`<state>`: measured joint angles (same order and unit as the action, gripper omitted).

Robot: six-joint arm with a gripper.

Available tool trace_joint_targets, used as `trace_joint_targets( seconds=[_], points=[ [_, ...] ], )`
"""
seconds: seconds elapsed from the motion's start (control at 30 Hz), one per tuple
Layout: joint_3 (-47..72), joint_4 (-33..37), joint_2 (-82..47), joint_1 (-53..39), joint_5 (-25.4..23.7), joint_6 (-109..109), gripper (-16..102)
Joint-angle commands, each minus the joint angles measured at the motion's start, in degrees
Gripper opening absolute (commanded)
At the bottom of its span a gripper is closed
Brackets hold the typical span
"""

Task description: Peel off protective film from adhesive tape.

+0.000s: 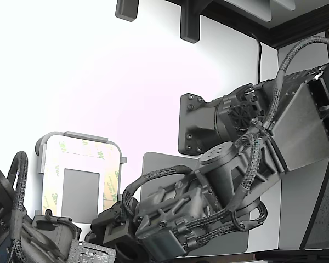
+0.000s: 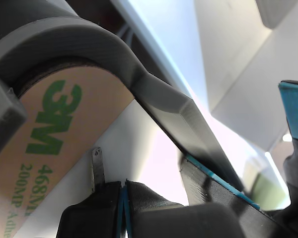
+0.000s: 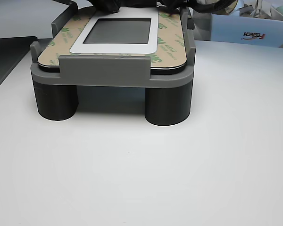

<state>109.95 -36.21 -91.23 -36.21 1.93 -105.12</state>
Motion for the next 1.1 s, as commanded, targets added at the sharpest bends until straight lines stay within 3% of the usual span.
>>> trace_joint_targets(
  seconds=[0.0, 1.07],
  points=[
    [-0.7, 0.35, -1.76, 0.97, 0.09, -0.26, -10],
    [0.26, -0.62, -3.16, -0.62, -0.35, 0.7, -10]
  ],
)
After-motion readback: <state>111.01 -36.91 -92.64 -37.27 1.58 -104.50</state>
